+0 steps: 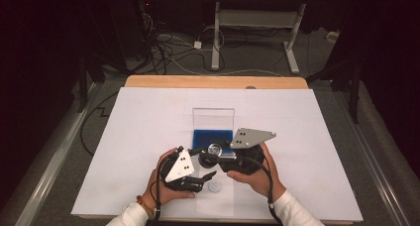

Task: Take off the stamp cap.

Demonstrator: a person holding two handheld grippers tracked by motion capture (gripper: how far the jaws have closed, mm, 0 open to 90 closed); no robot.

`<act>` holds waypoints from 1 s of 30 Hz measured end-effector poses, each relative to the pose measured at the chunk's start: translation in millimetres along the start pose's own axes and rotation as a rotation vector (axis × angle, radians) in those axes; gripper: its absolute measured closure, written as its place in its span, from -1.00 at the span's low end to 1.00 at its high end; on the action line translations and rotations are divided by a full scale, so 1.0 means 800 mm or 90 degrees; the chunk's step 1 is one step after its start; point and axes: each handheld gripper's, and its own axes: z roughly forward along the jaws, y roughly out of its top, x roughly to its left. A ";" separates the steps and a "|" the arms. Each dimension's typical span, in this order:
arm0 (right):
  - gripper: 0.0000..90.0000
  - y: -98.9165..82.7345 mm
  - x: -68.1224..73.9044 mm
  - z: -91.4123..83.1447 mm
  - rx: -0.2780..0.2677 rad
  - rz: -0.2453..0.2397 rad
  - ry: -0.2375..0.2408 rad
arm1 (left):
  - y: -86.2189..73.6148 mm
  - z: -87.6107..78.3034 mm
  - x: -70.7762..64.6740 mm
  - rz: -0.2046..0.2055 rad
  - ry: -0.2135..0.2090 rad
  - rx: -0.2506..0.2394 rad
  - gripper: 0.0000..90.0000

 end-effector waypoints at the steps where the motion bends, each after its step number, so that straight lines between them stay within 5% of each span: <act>1: 0.28 0.000 0.002 -0.001 -0.005 0.003 0.003 | 0.000 -0.001 -0.001 -0.002 0.000 -0.007 -0.43; 15: 0.28 -0.009 0.001 -0.002 -0.002 0.018 -0.006 | 0.000 0.003 -0.004 0.021 0.023 0.017 -0.22; 30: 0.28 -0.012 0.003 0.002 -0.001 0.019 -0.002 | -0.004 0.009 -0.005 0.017 0.004 0.030 -0.22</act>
